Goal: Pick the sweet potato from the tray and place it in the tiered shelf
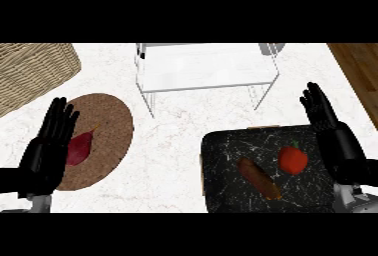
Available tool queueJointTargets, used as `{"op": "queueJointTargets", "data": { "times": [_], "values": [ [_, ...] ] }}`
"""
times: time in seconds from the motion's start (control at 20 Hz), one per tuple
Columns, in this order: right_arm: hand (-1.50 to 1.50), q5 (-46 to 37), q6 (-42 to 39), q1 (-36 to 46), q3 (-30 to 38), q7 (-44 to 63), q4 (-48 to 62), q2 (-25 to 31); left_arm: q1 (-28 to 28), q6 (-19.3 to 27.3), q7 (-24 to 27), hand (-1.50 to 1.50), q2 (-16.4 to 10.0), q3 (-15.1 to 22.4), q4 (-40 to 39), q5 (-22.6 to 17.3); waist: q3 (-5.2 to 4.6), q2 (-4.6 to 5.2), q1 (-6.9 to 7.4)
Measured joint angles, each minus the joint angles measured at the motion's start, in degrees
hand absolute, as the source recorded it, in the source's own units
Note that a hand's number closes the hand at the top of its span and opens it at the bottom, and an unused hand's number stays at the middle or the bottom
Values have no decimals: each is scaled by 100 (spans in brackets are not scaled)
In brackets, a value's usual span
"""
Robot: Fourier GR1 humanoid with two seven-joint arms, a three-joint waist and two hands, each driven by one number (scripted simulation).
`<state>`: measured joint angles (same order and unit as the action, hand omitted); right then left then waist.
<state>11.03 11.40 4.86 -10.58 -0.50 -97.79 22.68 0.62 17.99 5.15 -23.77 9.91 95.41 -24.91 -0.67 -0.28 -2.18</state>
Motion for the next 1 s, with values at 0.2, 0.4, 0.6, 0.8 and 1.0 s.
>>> {"op": "queueJointTargets", "data": {
  "times": [0.2,0.4,0.6,0.8,1.0],
  "values": [
    [150,-427,-334,233,51,-241,-386,602,28,-53,-398,0,-68,90,-385,13,39,16,69],
    [150,-1481,-569,518,226,-419,-491,1735,204,-72,-842,0,-216,165,-698,-1,36,11,10],
    [-150,-1715,-791,327,456,-427,-284,2202,22,-179,-1190,0,-228,218,-860,-43,108,-10,53],
    [-150,-1627,-1327,113,547,-938,-264,2563,-131,-360,-1400,0,-272,164,-1029,-117,133,-23,92],
    [-150,-1563,-1962,-109,513,-1038,-652,3023,-181,-418,-1499,0,-269,141,-1098,-107,139,-44,83]
  ]
}}
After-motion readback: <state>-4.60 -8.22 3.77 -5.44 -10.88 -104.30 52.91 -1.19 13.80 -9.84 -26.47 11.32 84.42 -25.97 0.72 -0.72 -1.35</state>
